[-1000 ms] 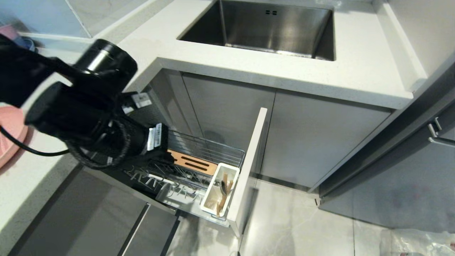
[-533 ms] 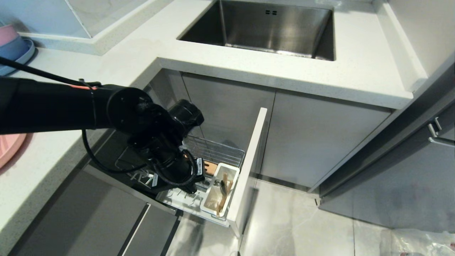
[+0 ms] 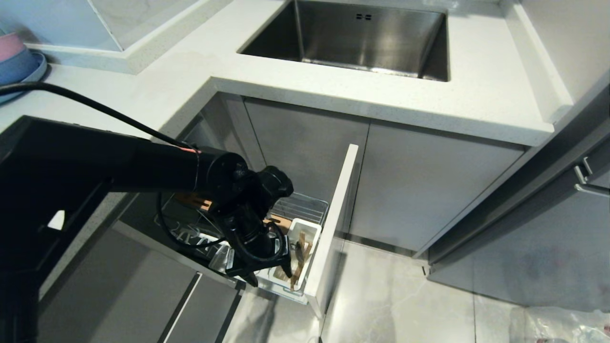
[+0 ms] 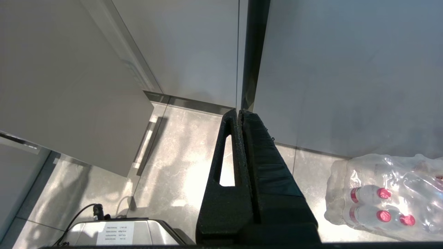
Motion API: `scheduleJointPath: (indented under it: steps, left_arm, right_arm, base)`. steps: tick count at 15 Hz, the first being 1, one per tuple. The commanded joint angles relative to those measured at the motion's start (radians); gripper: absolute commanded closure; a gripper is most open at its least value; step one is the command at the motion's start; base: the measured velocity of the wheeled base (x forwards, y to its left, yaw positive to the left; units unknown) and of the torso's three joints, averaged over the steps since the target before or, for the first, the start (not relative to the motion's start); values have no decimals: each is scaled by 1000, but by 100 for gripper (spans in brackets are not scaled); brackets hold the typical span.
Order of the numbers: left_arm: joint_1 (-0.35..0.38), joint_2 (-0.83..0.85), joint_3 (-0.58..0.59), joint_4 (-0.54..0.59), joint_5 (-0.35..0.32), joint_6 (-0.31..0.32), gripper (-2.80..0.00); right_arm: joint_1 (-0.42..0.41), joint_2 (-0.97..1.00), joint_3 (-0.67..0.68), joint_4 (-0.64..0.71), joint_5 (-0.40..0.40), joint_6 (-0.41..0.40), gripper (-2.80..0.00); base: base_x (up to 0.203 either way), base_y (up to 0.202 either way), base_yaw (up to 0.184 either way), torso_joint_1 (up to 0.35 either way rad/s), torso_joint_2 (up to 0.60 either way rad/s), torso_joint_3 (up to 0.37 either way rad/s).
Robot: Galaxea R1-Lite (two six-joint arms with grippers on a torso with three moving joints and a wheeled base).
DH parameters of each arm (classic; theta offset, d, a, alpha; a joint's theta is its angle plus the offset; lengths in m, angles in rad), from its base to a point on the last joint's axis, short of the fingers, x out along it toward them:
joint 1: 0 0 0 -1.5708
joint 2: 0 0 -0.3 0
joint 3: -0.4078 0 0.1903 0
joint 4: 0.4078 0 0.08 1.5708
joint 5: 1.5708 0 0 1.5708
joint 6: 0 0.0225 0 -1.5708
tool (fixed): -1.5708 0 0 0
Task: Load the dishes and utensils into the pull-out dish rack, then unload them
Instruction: Take the chopsticks out of the cupboard
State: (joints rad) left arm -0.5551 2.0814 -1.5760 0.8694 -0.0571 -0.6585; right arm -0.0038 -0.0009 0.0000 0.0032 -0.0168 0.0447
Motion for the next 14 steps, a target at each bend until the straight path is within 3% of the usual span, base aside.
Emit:
scheduleJointPath:
  steps: [1,6,14]
  left_arm:
    - [0,26,-1,5,-6,-4,-280]
    - [-5,65,-7,-7,-78,-30,-280]
    - [-13,150,-18,-33,-104,-66,-280]
  right_arm:
    - [0,1,2,0,0,1,0]
    - [0,1,2,0,0,1,0]
    - [1,1,2,0,0,0,0]
  base:
    - [0,0,0,0,0,0]
    - [0,0,0,0,0,0]
    - [0,0,0,0,0,0]
